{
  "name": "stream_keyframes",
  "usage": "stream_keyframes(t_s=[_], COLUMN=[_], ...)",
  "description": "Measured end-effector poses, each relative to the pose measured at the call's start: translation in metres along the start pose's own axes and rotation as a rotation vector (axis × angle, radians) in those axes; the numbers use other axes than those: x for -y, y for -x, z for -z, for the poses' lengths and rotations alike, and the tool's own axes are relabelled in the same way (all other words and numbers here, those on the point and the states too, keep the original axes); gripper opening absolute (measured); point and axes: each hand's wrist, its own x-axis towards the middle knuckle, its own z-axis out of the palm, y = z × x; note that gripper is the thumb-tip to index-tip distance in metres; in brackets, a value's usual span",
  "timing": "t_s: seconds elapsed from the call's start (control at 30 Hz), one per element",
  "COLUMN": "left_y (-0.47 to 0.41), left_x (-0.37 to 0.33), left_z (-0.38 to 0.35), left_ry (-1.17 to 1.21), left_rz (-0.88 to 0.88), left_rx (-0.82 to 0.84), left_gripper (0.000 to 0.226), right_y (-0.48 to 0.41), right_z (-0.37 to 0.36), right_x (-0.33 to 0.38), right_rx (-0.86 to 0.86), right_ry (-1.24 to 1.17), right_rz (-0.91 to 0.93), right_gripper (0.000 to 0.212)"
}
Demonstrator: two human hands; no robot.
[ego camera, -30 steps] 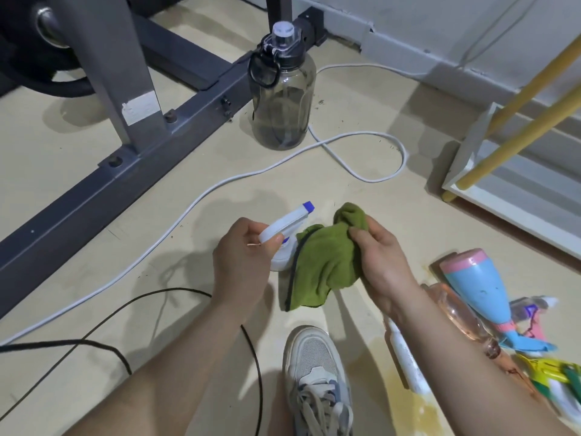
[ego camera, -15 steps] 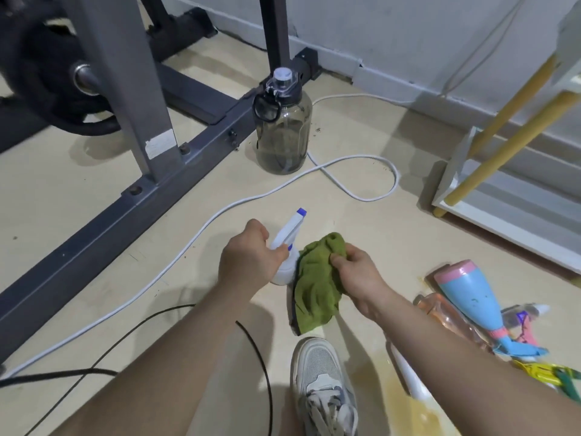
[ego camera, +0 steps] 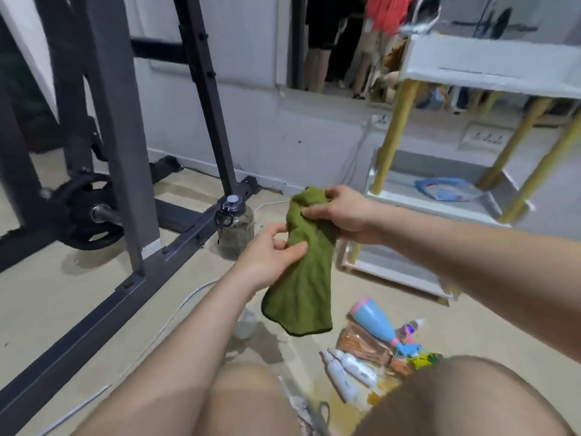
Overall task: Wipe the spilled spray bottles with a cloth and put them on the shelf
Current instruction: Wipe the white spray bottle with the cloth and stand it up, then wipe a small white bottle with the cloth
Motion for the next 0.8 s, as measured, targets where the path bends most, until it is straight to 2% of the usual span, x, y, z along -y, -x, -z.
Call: stream_keyframes(t_s=[0.07, 0.13, 0.2, 0.3, 0.4, 0.5, 0.63, 0.7, 0.8], left_y=[0.012, 0.025, 0.038, 0.057, 0.078, 0.091, 0.099, 0.098, 0.091], left_x=[-0.026, -0.042, -0.054, -0.063, -0.071, -0.068, -0.049, -0.03, 0.009], left_z=[-0.017, -0.035, -0.054, -0.083, -0.104, -0.127, -0.168, -0.191, -0.223], left_ry=[0.102, 0.105, 0.174, 0.373, 0.509, 0.437, 0.239, 0.098, -0.044], left_rz=[-0.08, -0.174, -0.226, -0.236, -0.113, -0.071, 0.075, 0.137, 0.238], left_rx=[-0.095, -0.185, -0.204, -0.127, 0.01, 0.148, 0.354, 0.468, 0.555], left_gripper=[0.032, 0.014, 0.01, 0.021, 0.026, 0.021, 0.018, 0.02, 0.011], right_y=[0.027, 0.055, 0.082, 0.126, 0.166, 0.203, 0.232, 0.237, 0.24], right_z=[0.018, 0.034, 0.05, 0.069, 0.086, 0.101, 0.119, 0.125, 0.127], right_x=[0.026, 0.038, 0.036, 0.014, -0.025, -0.065, -0.121, -0.153, -0.209], right_rx=[-0.058, -0.11, -0.169, -0.175, -0.257, -0.318, -0.382, -0.439, -0.474], right_ry=[0.016, -0.039, -0.172, -0.335, -0.348, -0.359, -0.55, -0.627, -0.667], right_rz=[0.035, 0.03, 0.027, 0.054, 0.103, 0.1, 0.047, -0.012, -0.156], right_gripper=[0.009, 0.01, 0.023, 0.027, 0.016, 0.01, 0.023, 0.026, 0.024])
